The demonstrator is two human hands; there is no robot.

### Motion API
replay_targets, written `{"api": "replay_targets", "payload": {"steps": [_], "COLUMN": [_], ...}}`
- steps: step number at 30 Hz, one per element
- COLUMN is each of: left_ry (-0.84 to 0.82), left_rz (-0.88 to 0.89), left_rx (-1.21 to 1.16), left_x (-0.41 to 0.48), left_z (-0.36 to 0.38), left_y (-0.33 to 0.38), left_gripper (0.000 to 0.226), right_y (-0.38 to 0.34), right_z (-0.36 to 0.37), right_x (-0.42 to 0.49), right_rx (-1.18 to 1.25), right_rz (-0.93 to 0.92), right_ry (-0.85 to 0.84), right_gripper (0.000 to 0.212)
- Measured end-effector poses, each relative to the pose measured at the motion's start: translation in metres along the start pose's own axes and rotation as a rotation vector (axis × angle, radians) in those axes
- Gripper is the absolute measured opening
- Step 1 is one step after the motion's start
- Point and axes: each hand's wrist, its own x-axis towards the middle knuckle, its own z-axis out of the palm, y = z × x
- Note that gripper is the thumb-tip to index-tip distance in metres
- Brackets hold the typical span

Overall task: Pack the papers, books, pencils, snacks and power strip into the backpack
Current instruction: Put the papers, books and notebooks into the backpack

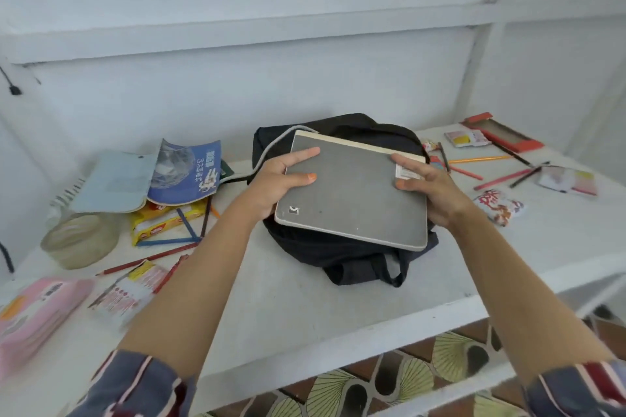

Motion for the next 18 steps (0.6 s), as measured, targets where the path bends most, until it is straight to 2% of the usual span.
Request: {"api": "replay_targets", "payload": {"steps": [3,6,8,11,15,18], "left_ry": [-0.100,-0.045,0.042,-0.007,-0.094,-0.095], "left_rz": [0.020,0.072,0.164,0.266,0.214,0.170], "left_rx": [0.214,0.325,0.528,0.890,1.275,1.386], "left_x": [0.013,0.025,0.031,0.042,0.053,0.060], "left_z": [0.011,0.027,0.033,0.036,0.042,0.045], "left_y": [-0.005,-0.005,-0.007,-0.020,-0.033,-0.034], "left_gripper": [0.053,0.061,0.051,0.034,0.035,0.047], "right_y": [0.011,0.017,0.018,0.018,0.018,0.018], "right_z": [-0.013,-0.028,-0.039,-0.054,-0.062,-0.062], "right_x": [-0.017,-0.033,-0.044,-0.060,-0.072,-0.074], "right_rx": [0.058,0.154,0.178,0.135,0.124,0.147], "right_rz": [0.036,0.050,0.048,0.053,0.065,0.061], "right_ry": [0.124,0.265,0.342,0.441,0.478,0.472], "right_gripper": [0.050,0.049,0.049,0.049,0.048,0.048]}}
